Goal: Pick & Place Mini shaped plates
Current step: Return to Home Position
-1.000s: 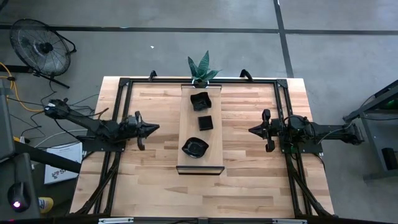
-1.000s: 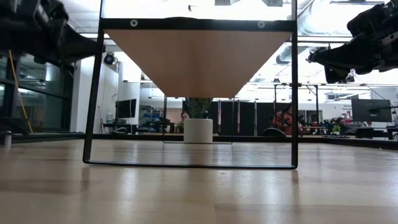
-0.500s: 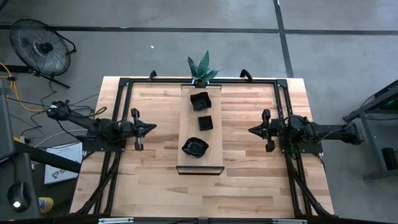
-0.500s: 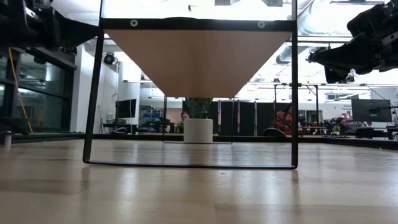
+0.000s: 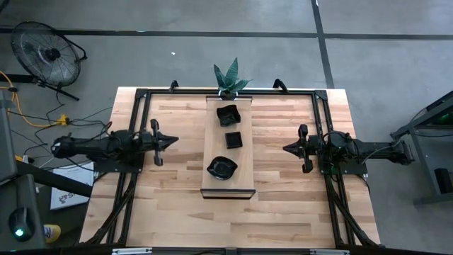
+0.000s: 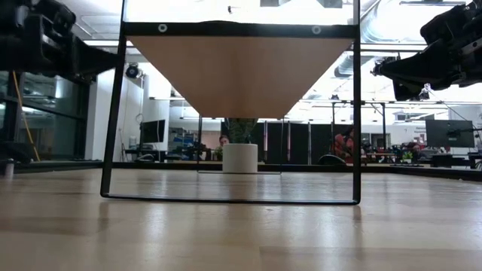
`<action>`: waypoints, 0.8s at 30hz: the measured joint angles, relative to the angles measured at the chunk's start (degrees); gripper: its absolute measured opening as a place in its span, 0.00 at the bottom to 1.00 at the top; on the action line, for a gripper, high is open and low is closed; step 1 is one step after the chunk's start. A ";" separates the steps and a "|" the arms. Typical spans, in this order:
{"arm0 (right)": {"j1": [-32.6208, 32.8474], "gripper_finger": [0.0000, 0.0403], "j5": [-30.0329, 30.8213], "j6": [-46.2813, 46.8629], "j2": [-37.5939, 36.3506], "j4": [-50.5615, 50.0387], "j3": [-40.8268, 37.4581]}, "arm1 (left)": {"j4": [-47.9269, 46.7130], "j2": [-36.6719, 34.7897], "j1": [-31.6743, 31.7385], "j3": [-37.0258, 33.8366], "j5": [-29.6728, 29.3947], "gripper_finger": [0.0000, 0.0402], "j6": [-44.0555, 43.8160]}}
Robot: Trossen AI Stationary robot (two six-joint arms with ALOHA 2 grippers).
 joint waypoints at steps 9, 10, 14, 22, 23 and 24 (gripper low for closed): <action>0.02 0.03 0.04 0.00 0.04 -0.02 0.00 | -2.18 0.28 1.52 0.00 9.30 0.00 0.24; 0.02 0.03 0.03 0.00 0.04 -0.02 0.00 | -2.20 0.26 1.52 -0.01 10.49 0.00 0.70; 0.02 0.03 0.02 0.00 0.04 -0.02 0.01 | -2.39 0.26 1.52 -0.02 12.19 0.00 0.79; 0.02 0.03 -0.01 0.00 0.04 -0.02 0.01 | -2.53 0.56 1.52 0.00 12.49 0.00 0.77; 0.02 0.03 -0.01 0.00 0.04 -0.02 0.00 | -2.53 0.56 1.52 0.00 12.52 0.00 0.77; 0.02 0.03 -0.02 0.00 0.04 -0.02 0.00 | -2.53 0.56 1.52 0.00 12.52 0.00 0.77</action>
